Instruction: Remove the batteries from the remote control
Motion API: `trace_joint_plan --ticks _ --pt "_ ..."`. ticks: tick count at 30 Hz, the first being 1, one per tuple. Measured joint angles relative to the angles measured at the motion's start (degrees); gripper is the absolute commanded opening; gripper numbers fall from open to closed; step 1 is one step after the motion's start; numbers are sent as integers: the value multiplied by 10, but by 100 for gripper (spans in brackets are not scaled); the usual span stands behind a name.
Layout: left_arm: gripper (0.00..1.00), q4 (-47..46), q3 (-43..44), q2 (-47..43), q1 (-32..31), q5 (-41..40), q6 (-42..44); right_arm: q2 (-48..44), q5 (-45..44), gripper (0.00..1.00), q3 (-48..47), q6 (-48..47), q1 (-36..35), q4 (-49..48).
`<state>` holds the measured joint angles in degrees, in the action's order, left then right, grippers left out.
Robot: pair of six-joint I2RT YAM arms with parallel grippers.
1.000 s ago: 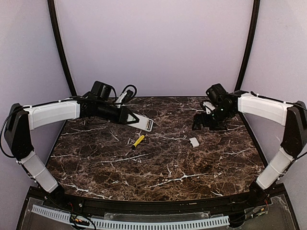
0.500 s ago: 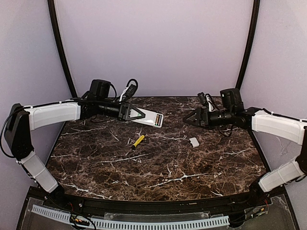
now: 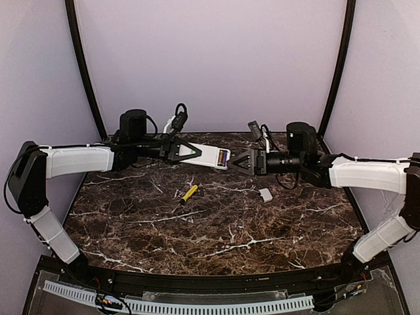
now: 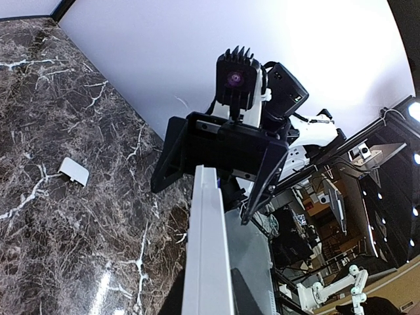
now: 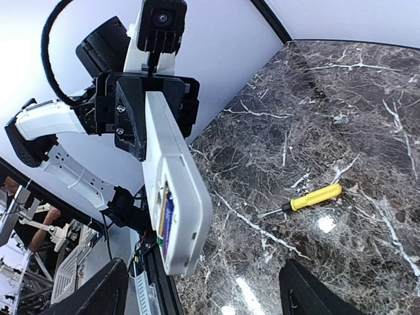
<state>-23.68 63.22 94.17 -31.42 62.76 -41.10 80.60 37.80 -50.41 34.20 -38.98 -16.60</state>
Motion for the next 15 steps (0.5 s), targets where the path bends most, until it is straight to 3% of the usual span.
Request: trace_joint_plan --ticks 15 --pt "0 -24 -1 0 0 9 -17 52 14 37 -37 18 -26 -67"
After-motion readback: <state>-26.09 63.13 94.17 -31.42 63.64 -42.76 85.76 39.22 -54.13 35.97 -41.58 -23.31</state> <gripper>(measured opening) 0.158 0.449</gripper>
